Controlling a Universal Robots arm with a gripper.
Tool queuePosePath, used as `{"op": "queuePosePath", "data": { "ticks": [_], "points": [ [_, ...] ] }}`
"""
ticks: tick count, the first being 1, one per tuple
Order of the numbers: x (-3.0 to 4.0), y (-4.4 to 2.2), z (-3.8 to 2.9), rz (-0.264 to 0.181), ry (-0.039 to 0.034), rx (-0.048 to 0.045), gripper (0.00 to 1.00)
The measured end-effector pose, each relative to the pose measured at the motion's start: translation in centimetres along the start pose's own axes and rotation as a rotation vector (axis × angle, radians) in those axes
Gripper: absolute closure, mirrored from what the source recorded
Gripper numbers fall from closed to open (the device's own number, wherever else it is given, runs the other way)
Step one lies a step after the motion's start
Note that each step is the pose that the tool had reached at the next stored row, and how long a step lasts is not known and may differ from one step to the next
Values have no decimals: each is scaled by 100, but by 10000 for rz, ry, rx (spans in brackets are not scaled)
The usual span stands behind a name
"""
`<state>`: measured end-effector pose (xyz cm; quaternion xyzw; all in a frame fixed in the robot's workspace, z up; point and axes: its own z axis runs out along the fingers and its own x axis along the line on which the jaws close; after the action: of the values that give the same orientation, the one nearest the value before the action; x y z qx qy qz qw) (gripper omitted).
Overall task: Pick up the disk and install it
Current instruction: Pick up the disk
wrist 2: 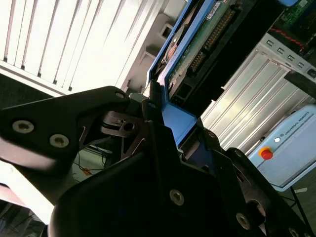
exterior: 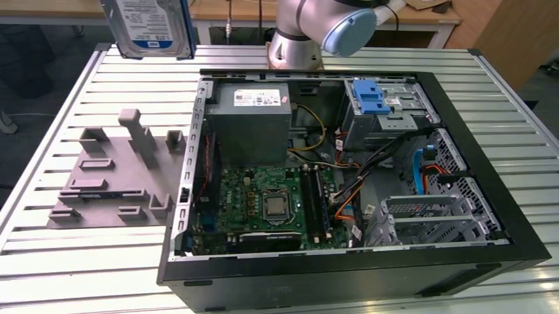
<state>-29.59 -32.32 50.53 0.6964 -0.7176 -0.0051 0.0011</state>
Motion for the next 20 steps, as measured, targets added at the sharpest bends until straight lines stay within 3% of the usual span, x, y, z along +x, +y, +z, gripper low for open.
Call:
{"op": "queuePosePath", "data": {
  "ticks": [7,20],
  "points": [
    [-10,-307,-3,1,0,-1,64],
    [-25,-816,-7,2,0,0,64]
  ]
}}
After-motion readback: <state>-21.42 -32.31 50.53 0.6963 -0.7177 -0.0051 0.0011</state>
